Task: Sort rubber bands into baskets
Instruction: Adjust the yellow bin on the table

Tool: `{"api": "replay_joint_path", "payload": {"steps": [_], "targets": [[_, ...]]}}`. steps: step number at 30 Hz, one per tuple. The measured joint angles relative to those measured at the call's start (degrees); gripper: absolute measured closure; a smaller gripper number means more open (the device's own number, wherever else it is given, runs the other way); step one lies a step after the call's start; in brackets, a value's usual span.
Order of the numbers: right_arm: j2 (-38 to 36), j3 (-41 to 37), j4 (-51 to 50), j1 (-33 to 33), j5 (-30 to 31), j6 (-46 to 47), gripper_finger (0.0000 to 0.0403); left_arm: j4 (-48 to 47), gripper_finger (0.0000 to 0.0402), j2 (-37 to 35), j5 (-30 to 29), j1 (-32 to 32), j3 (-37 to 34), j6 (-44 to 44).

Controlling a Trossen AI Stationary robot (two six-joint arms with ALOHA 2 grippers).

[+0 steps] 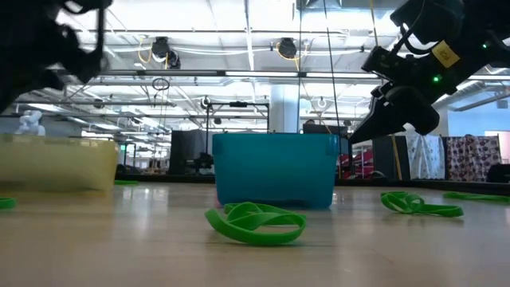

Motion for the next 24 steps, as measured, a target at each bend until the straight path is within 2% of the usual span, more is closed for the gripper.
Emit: {"api": "replay_joint_path", "payload": {"steps": [6,10,11,15,21,24], "targets": [[0.0,0.0,-0.04,-0.01,0.0,0.01,0.0403,-0.26,0.0373,-0.02,-4.72,3.34,4.13,6.51],[0.0,0.0,-0.04,-0.01,0.0,0.01,0.0403,-0.24,0.0373,-0.04,-6.91,5.06,4.41,7.13],[0.0,0.0,-0.07,0.0,0.0,0.01,0.0403,1.03,0.0373,-0.04,-6.26,5.2,4.05,6.84],[0.0,0.0,-0.09,0.0,0.0,-0.03,0.0403,7.19,0.0373,-0.02,5.66,4.85,2.58,7.16],[0.0,0.0,-0.26,0.01,0.0,-0.65,0.0403,11.38,0.0373,0.04,6.47,2.68,0.06,3.75],[0.0,0.0,-0.52,-0.01,0.0,-0.65,0.0403,10.88,0.0373,0.26,9.73,2.86,-4.0,-1.31]]}}
